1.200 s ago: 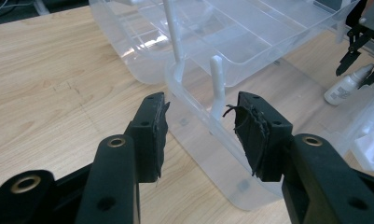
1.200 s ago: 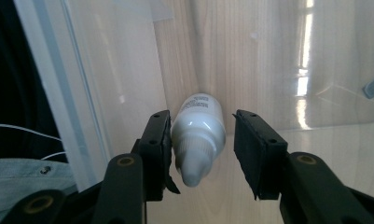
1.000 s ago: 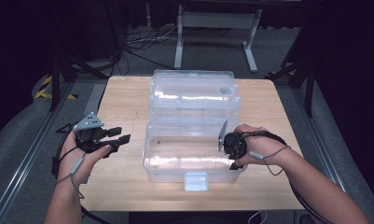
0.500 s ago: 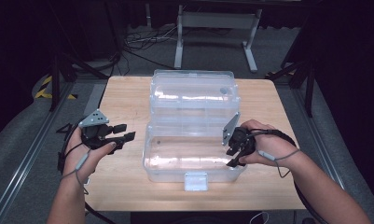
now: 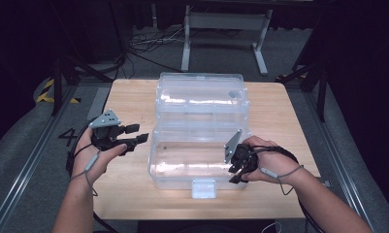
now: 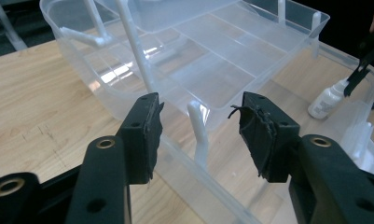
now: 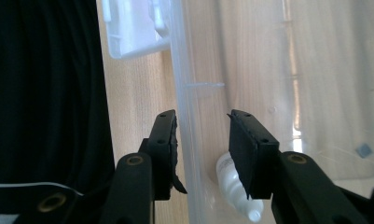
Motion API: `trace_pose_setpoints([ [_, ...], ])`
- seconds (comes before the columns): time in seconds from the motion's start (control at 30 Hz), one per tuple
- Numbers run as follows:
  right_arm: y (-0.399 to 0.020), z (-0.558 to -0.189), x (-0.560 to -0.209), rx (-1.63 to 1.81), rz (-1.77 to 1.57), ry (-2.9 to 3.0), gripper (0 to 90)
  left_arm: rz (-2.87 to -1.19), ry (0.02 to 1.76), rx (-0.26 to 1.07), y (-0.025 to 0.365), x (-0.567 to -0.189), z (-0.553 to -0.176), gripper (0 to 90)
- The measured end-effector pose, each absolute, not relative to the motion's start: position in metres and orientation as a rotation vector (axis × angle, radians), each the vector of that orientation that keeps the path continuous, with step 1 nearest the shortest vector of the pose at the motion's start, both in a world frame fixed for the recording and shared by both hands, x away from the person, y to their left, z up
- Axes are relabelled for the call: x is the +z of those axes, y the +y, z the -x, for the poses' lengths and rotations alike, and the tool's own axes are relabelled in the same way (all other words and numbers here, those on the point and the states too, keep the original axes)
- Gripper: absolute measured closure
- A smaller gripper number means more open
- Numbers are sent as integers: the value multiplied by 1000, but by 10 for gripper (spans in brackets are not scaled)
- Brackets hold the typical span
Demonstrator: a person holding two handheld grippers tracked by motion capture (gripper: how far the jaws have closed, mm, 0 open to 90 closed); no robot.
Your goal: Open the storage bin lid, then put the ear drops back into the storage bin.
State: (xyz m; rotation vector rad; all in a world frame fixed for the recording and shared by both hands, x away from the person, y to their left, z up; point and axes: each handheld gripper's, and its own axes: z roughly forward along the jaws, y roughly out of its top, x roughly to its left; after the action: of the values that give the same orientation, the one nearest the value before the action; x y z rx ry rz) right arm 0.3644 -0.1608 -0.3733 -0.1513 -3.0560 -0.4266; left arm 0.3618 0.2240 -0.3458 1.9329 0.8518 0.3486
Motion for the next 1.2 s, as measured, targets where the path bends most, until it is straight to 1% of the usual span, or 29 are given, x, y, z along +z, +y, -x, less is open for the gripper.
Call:
trace_pose_setpoints([
  [0.17,-160,-366,-386,-420,150,-3037,655,-1910,855,352,220,-346,-365,443],
  [0.3,-158,-365,-394,-407,136,-3036,687,-1900,853,349,218,-347,-366,422],
  [0.43,-157,-361,-401,-402,102,-3042,785,-1906,853,359,217,-348,-368,417],
  [0.47,-157,-360,-402,-394,99,-3045,795,-1906,852,368,217,-348,-368,416],
  [0.77,-155,-356,-404,-401,84,-3088,820,-1889,835,430,214,-344,-371,395],
  [1.0,-159,-353,-405,-464,115,-3092,823,-1897,802,422,206,-341,-377,396],
  [1.2,-162,-353,-406,-507,135,-3093,821,-1915,758,410,191,-335,-385,397],
])
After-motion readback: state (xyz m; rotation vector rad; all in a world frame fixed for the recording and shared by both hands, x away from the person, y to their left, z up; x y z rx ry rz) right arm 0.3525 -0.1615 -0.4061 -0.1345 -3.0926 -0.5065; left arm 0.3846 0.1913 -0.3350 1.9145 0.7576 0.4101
